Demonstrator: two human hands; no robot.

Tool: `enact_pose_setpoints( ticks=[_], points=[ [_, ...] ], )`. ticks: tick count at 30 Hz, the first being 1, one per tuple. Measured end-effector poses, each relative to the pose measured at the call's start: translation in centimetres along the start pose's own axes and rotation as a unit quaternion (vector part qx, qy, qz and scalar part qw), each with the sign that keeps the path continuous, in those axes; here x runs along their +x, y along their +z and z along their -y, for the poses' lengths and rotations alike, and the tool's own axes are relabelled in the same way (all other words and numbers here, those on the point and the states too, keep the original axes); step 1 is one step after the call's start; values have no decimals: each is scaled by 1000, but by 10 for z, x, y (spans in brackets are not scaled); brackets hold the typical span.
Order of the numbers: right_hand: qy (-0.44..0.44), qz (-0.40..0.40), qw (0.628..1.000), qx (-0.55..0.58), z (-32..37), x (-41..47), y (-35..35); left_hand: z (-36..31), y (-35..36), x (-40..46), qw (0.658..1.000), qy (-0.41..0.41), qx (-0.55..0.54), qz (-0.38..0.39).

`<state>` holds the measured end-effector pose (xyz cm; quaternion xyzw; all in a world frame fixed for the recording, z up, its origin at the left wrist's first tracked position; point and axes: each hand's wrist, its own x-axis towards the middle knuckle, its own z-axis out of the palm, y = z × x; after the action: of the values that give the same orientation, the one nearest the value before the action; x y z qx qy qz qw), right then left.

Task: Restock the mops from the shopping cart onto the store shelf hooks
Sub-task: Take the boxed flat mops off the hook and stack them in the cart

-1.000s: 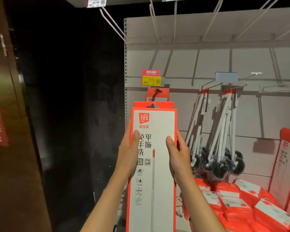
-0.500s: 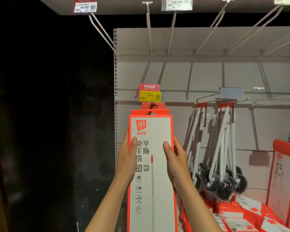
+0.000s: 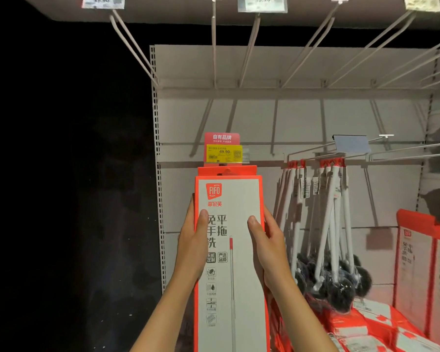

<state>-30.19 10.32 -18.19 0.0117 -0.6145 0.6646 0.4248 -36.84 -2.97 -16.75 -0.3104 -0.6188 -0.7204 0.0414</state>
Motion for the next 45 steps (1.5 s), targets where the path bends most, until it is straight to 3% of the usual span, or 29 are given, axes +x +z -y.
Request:
enact_pose_setpoints(
  ticks=[34,45],
  points=[
    [-33,20,999,-14,-14,47,-5,11,13,42,999,23,-17,-17],
    [15,19,1000,8,-15,47,-5,12,10,43,1000,5,-4,2]
  ],
)
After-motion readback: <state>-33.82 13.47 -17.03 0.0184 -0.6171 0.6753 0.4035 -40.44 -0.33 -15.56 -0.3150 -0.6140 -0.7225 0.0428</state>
